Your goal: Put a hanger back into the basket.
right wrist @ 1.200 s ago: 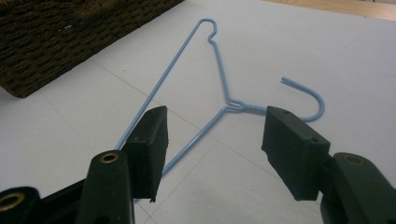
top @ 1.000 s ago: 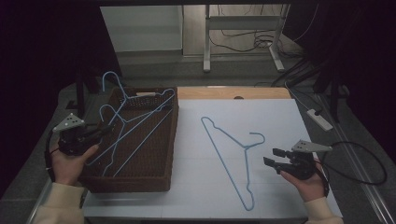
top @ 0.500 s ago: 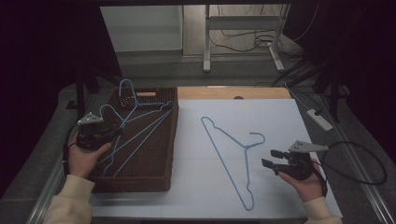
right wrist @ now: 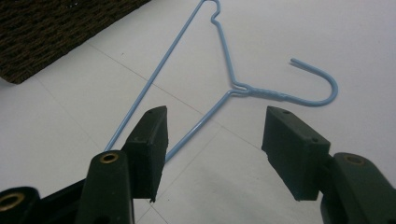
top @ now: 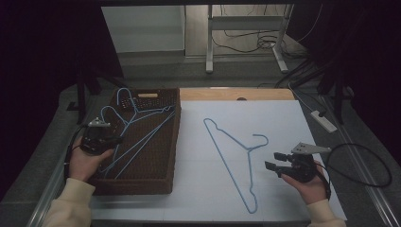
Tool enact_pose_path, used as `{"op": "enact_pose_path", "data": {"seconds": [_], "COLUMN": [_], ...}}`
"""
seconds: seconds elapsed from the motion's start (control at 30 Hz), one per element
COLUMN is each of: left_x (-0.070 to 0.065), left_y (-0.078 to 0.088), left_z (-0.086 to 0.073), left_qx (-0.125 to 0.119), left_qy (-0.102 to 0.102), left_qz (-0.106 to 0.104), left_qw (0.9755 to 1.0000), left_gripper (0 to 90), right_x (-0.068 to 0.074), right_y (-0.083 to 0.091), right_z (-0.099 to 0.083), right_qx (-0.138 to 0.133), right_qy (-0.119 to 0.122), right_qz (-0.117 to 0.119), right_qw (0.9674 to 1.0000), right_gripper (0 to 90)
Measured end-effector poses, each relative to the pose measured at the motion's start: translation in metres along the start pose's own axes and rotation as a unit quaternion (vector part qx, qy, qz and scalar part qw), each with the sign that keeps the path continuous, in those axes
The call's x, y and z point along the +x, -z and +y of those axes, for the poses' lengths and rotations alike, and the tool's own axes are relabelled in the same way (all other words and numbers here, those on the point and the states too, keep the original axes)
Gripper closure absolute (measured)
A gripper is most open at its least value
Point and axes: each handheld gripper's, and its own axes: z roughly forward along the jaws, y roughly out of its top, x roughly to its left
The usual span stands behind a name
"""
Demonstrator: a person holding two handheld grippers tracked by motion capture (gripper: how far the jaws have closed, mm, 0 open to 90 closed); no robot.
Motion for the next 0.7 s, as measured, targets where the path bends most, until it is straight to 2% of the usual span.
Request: {"op": "enact_pose_path", "data": {"seconds": [0.17,0.27,0.33,0.43,0.47,0.5,0.63,0.7], "left_x": [0.002,0.002,0.002,0.000,-0.001,-0.002,-0.007,-0.013], "left_y": [-0.006,-0.007,-0.008,-0.007,-0.007,-0.005,0.004,0.009], "left_z": [-0.002,-0.002,-0.001,-0.001,-0.001,-0.001,-0.001,0.000], "left_qx": [0.030,0.034,0.036,0.026,0.020,0.012,-0.026,-0.044], "left_qy": [0.007,0.008,0.002,-0.007,-0.009,-0.011,-0.020,-0.030], "left_qz": [0.016,0.011,0.007,0.011,0.010,0.011,0.006,-0.009], "left_qw": [0.9994,0.9993,0.9993,0.9996,0.9997,0.9998,0.9995,0.9985], "left_gripper": [86.5,84.9,80.2,66.6,56.7,56.7,45.4,42.5], "right_x": [-0.001,-0.002,-0.002,-0.002,-0.002,-0.002,-0.003,-0.003], "right_y": [0.000,0.000,0.000,0.001,0.001,0.001,0.001,0.001], "right_z": [0.000,-0.001,-0.001,-0.001,-0.001,-0.001,-0.001,-0.001], "right_qx": [0.005,0.005,0.005,0.004,0.004,0.004,0.004,0.003], "right_qy": [-0.002,-0.006,-0.008,-0.009,-0.009,-0.009,-0.010,-0.010], "right_qz": [-0.001,-0.004,-0.005,-0.005,-0.005,-0.005,-0.005,-0.004], "right_qw": [1.0000,1.0000,0.9999,0.9999,0.9999,0.9999,0.9999,0.9999], "right_gripper": [41.4,41.4,41.4,41.4,41.4,41.4,41.4,41.3]}}
